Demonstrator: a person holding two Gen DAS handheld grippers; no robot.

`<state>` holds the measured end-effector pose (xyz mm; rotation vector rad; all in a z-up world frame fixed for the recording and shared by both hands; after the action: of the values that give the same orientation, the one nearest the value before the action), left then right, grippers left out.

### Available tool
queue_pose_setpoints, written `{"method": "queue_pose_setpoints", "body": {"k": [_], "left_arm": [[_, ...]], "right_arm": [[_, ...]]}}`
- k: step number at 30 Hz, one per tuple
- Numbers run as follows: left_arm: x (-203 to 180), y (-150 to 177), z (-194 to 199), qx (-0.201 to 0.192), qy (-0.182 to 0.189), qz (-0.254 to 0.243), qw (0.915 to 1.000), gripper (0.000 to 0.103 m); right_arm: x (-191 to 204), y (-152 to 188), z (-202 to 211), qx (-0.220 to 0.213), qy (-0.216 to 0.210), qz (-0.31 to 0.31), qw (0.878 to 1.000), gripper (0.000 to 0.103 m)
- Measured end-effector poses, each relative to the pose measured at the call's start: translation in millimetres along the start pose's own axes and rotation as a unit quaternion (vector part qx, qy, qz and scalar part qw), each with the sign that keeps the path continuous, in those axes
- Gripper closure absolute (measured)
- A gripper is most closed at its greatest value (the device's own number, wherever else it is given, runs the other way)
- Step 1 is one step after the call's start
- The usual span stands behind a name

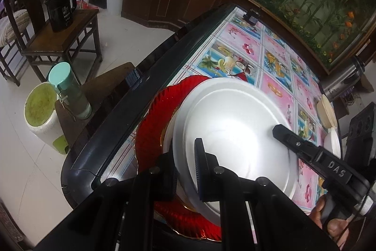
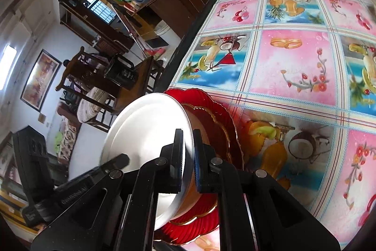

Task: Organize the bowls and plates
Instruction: 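Lower the white plate onto the beige bowl with both grippers, then open both grippers and release the white plate on the stack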

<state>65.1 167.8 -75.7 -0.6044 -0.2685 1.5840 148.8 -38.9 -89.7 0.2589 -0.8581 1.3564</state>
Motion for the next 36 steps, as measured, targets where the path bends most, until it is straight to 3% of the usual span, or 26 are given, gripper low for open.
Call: {"method": "queue_pose_setpoints", "body": {"k": [10, 14, 17, 25, 33, 36], "left_arm": [[7.1, -0.2, 5.3, -0.003, 0.007, 0.010, 0.9999, 0.091], [11.7, -0.5, 11.4, -0.008, 0.010, 0.023, 0.9997, 0.091], [12.3, 0.0, 11.1, -0.006, -0.002, 0.018, 0.9998, 0.091], [15.0, 5.1, -6.1, 0.024, -0.019, 0.025, 0.9992, 0.090], [11.8, 0.7, 15.8, 0.005, -0.039, 0.011, 0.9991, 0.090], [11.4, -2.0, 31.7, -0.019, -0.057, 0.016, 0.9980, 0.090]], "right_arm": [[6.1, 3.4, 8.6, -0.031, 0.017, 0.061, 0.997, 0.094], [-0.6, -3.4, 24.6, -0.042, -0.022, 0.042, 0.998, 0.092], [-6.9, -6.3, 36.7, -0.058, -0.029, 0.032, 0.997, 0.081], [-36.4, -11.0, 56.6, -0.077, -0.034, -0.005, 0.996, 0.080], [-61.5, -14.5, 79.5, -0.099, -0.039, -0.025, 0.994, 0.080], [-73.5, -16.1, 93.9, -0.115, -0.032, -0.027, 0.992, 0.081]]}}
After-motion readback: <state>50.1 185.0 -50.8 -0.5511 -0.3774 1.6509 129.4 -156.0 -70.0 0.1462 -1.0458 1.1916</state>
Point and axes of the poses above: each gripper's, at about its wrist camera, not at the fingertips, and z roughly against the way its jaws point, x to its left, y to its underside, the point moved 3 cm from there along -z, roughly the way its jaws point, and after that the axes turned 12 degrees about -z, right-handed, at the moved point
